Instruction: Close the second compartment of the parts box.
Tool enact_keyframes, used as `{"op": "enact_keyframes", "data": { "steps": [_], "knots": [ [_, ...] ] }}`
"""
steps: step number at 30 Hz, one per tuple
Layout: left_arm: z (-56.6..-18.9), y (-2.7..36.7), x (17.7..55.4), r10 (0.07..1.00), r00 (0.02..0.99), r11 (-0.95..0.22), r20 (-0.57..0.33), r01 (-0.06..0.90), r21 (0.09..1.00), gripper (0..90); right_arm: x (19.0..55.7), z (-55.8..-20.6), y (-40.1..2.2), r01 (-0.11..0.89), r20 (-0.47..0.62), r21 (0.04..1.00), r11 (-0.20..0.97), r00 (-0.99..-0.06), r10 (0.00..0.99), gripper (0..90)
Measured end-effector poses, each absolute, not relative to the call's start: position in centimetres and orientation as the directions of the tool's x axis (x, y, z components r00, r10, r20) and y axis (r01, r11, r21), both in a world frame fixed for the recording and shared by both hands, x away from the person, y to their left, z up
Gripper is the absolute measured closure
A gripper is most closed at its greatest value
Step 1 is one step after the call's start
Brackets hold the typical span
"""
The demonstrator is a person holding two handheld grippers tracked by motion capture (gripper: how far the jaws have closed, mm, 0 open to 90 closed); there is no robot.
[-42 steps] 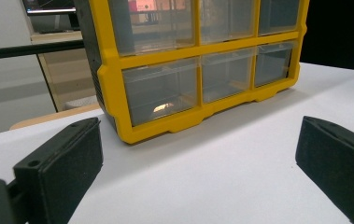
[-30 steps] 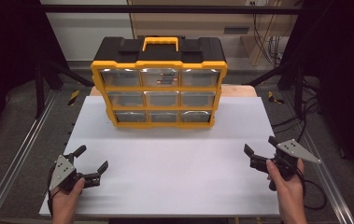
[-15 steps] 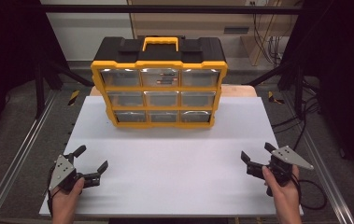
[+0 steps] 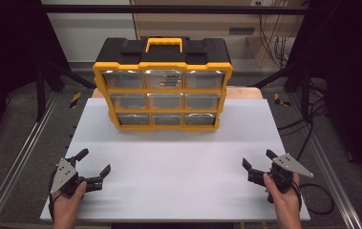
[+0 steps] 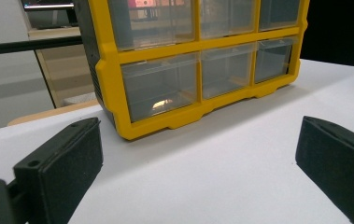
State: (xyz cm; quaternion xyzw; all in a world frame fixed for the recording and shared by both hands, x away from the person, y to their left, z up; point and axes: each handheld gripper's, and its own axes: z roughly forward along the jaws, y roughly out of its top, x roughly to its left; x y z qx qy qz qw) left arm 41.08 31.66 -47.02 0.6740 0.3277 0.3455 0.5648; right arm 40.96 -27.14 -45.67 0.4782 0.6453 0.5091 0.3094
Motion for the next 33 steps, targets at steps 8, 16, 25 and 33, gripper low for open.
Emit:
{"op": "enact_keyframes", "data": {
  "steps": [8, 16, 25, 33],
  "knots": [
    [-47.0, 32.1, 41.1, 0.837, 0.539, -0.148, 0.096, 0.055, 0.987, 0.4, 41.5, -46.6, -26.4, 0.289, 0.093, 0.957, 0.019, -0.369, 0.925, 5.1],
    [-47.1, 32.4, 41.1, 0.842, 0.531, -0.149, 0.093, 0.064, 0.987, 0.4, 42.1, -47.1, -25.8, 0.270, 0.095, 0.963, 0.017, -0.398, 0.913, 5.5],
    [-47.3, 32.2, 41.2, 0.839, 0.538, -0.149, 0.083, 0.080, 0.986, 0.4, 42.8, -47.4, -25.3, 0.247, 0.083, 0.969, 0.027, -0.426, 0.901, 6.6],
    [-47.6, 31.9, 41.3, 0.831, 0.550, -0.161, 0.085, 0.092, 0.983, 0.4, 42.9, -47.6, -24.8, 0.225, 0.058, 0.973, 0.052, -0.455, 0.888, 6.9]
  ]
}}
